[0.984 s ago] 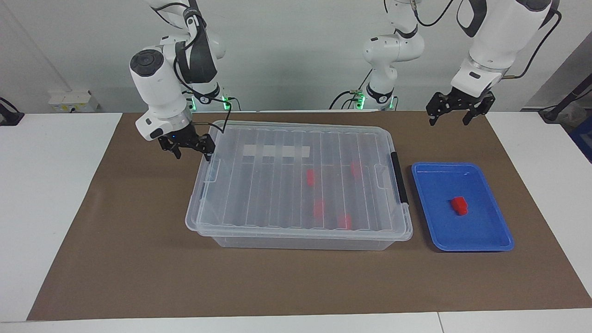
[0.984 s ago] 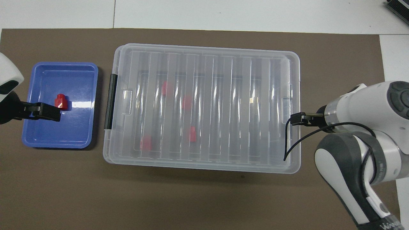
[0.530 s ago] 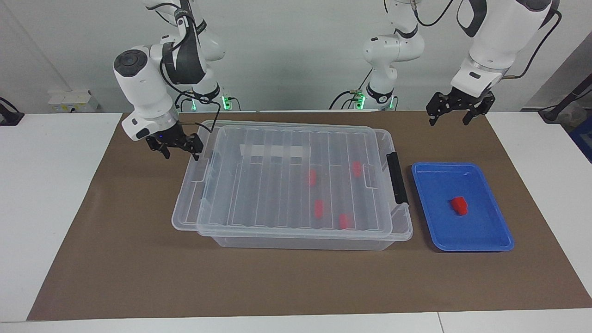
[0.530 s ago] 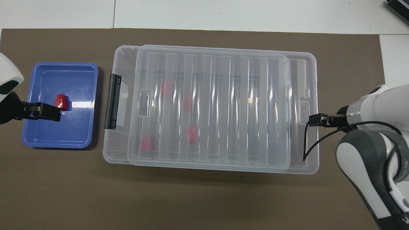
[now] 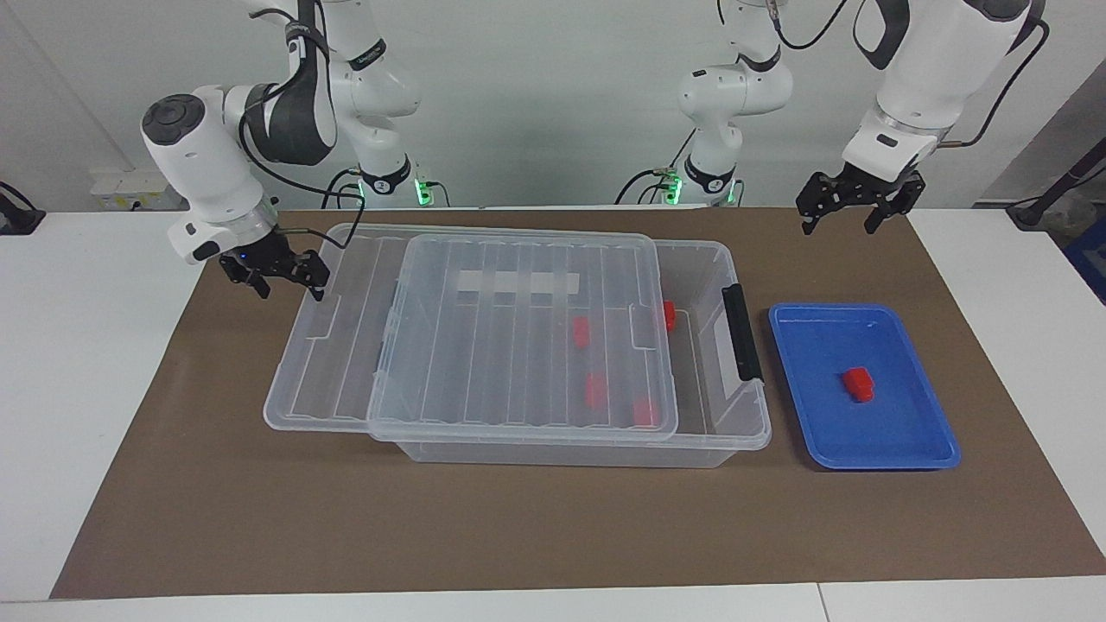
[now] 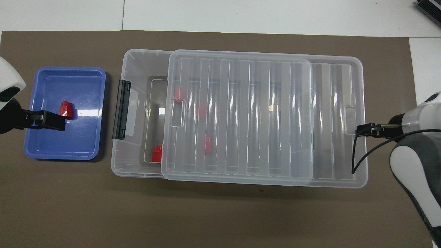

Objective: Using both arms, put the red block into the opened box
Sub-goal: 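Slide the clear lid toward the right gripper to open the box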

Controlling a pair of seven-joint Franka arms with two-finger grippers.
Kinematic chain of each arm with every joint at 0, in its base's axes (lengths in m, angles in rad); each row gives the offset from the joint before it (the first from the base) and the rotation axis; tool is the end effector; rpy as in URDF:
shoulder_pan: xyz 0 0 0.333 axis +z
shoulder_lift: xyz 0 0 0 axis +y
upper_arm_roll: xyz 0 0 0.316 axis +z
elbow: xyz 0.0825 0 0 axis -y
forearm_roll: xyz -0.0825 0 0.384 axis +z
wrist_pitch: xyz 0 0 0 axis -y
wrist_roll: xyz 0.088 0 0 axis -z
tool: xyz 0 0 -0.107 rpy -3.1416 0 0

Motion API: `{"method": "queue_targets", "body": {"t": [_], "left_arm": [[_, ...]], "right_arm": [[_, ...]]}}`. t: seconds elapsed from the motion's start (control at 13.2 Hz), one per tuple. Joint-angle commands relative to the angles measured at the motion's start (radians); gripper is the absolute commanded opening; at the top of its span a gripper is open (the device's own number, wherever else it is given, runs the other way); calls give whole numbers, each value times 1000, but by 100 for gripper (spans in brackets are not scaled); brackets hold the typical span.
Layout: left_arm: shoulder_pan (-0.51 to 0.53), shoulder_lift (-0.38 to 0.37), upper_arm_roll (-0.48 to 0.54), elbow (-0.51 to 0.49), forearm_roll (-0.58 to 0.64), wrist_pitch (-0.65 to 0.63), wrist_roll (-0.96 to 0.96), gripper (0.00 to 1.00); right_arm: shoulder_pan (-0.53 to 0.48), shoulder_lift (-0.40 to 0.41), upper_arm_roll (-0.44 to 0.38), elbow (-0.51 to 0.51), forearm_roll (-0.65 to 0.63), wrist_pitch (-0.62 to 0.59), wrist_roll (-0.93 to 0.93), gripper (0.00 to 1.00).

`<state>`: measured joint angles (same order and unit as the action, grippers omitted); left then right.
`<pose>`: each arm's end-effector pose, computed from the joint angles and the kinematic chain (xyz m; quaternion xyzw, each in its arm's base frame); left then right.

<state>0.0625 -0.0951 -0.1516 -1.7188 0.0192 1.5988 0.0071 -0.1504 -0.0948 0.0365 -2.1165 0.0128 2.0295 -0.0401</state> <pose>0.5233 -0.0483 0.6078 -0.9986 0.0480 0.0123 0.0173 0.5194 -0.0583 0.4560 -0.9992 0.0398 -0.0042 0.0037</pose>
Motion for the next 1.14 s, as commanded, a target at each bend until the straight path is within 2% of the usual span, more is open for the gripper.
{"method": "queue_targets", "body": {"t": [0.0, 0.15, 0.45, 0.76, 0.98, 1.06], "left_arm": [[7, -18, 0, -7, -12, -17, -7, 100], [8, -18, 1, -7, -10, 9, 7, 100], [140, -5, 14, -112, -12, 243, 143, 100], [158, 118, 14, -211, -12, 517, 185, 100], [172, 187, 15, -318, -12, 717, 211, 100], [174, 202, 15, -353, -12, 748, 232, 100]], "right_arm": [[-55, -5, 5, 0, -43, 32, -92, 98], [-89, -5, 5, 0, -53, 35, -133, 98], [-136, -5, 3, 4, -66, 34, -164, 98], [-152, -2, 3, 13, -79, 29, -184, 98], [-149, 10, 5, 82, -79, -41, -178, 100], [-138, 9, 5, 117, -79, -78, -170, 100]]}}
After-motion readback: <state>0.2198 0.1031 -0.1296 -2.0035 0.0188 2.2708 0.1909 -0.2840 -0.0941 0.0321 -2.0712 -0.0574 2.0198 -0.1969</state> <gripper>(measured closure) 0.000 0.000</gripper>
